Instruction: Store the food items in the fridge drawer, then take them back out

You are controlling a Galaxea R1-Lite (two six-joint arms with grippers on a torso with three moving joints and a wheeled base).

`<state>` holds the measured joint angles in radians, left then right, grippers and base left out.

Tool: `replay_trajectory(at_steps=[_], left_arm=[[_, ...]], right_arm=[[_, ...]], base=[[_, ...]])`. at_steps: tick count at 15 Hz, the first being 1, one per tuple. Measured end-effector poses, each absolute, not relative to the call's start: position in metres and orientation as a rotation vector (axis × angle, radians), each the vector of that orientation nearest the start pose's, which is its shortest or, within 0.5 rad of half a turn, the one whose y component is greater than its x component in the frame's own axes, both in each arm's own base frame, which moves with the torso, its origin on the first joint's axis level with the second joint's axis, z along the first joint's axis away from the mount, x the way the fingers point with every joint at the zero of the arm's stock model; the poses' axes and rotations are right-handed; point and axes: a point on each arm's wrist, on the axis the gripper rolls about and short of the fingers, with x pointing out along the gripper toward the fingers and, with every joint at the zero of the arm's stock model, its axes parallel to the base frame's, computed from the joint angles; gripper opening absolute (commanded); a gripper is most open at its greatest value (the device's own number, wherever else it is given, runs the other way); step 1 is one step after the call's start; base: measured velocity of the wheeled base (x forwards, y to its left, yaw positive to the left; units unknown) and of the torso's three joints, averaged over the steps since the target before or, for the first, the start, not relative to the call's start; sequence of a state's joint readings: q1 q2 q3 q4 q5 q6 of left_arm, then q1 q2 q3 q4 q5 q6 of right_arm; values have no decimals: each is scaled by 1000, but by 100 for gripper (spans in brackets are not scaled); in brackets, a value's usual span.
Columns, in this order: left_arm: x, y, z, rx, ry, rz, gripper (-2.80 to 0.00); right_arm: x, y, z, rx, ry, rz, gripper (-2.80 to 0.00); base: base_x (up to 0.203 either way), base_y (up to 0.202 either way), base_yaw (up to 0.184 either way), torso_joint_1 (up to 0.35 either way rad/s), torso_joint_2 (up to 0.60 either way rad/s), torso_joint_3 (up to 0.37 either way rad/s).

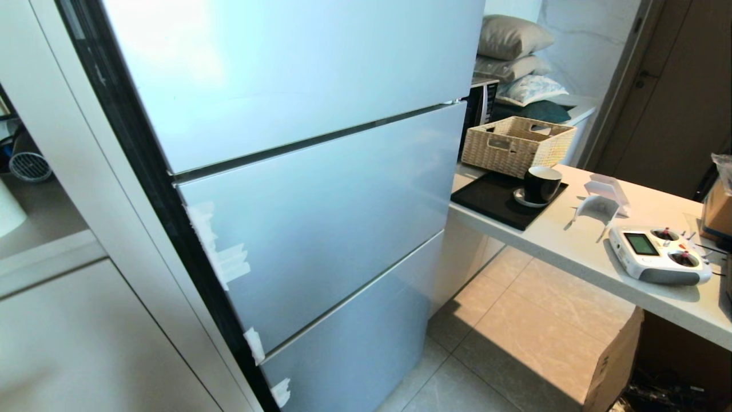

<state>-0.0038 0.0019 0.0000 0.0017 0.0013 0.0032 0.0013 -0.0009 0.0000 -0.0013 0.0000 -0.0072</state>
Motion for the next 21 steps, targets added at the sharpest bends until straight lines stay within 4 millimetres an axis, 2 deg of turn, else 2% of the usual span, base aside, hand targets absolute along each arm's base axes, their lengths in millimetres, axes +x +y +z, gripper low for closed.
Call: replay_trajectory(at_steps=[21], left_arm=[[-23, 0, 75, 3, 3, -2, -280]], right_arm=[[-23, 0, 76, -7, -2, 1, -280]], base=[[0, 0, 0, 0, 0, 0]])
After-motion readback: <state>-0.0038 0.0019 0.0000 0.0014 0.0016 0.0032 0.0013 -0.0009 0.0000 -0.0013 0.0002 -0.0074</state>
